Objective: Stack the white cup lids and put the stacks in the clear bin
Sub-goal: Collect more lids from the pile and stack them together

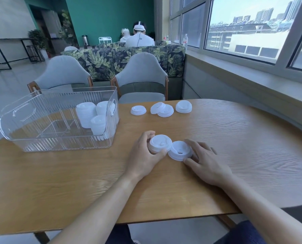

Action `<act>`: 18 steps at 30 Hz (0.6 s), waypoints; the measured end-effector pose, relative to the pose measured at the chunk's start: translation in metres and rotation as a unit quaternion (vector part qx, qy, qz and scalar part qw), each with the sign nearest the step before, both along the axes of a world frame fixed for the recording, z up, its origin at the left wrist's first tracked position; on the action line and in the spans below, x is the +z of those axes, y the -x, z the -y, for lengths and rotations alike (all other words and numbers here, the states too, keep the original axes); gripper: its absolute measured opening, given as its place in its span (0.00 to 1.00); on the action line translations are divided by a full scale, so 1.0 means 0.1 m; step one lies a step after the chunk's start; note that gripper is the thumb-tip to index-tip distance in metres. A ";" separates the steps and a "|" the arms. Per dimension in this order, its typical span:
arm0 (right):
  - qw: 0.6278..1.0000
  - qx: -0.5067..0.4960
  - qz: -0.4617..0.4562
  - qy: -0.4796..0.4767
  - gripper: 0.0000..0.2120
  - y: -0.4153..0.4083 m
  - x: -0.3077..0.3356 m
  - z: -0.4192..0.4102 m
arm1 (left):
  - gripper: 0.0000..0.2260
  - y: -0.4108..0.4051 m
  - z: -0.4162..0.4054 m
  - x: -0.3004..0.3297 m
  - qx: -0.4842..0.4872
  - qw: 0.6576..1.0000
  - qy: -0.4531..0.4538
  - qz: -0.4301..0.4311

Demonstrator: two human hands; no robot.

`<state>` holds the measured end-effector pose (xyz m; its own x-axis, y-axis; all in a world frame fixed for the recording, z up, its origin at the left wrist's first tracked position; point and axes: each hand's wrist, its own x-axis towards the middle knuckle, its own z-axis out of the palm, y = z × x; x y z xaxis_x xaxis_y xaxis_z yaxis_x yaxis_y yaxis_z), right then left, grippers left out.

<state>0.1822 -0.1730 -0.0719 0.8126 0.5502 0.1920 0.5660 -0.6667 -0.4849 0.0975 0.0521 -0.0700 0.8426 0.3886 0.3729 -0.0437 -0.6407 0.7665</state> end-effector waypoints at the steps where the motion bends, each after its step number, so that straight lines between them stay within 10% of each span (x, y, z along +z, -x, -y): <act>1: 1.000 0.004 0.000 0.002 0.31 0.01 0.01 0.00 | 0.31 0.00 0.00 0.00 -0.002 1.000 0.002 0.003; 18: 0.999 -0.004 0.000 -0.054 0.27 -0.04 0.00 0.00 | 0.30 -0.07 0.16 0.05 -0.106 0.993 0.058 0.006</act>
<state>0.1858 -0.1732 -0.0719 0.8173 0.5195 0.2494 0.5603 -0.6154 -0.5543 0.1043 0.0363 -0.0654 0.9060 0.2434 0.3462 -0.1782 -0.5227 0.8337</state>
